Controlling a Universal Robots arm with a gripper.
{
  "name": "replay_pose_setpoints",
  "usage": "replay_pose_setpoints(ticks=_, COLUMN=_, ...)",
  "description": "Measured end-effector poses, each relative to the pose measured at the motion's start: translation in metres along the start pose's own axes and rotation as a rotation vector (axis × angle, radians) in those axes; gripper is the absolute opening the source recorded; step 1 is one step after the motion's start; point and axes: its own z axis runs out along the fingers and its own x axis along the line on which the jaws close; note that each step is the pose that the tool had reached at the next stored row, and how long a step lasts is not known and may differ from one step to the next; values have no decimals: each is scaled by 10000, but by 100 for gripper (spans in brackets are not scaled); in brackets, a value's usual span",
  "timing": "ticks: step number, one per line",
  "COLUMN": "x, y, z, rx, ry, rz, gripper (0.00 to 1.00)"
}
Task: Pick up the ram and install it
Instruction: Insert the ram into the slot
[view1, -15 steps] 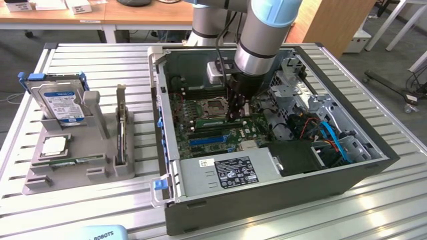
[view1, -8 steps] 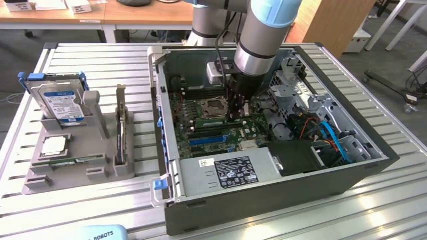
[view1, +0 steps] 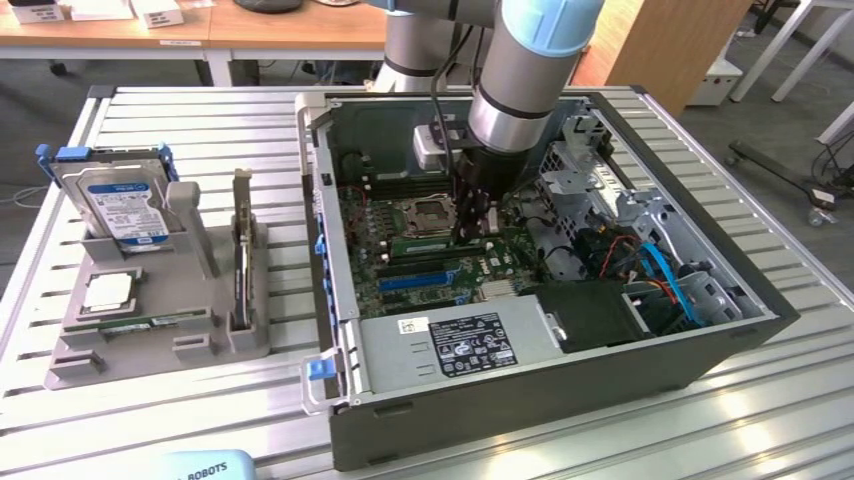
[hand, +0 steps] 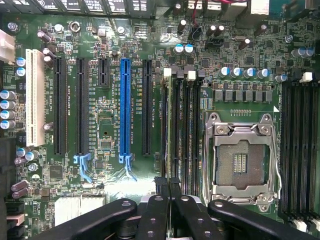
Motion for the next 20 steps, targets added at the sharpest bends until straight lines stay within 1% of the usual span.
replay_pose_setpoints(ticks=3, x=-1, y=0, z=-17, rx=-10, ry=1, rz=0, gripper=12)
replay_pose_setpoints(ticks=9, x=0, y=-1, z=-18, rx=-14, ry=4, rz=-37, gripper=12)
replay_pose_setpoints(ticks=20, x=0, y=-2, z=-4, rx=-18, ry=6, rz=-77, gripper=12)
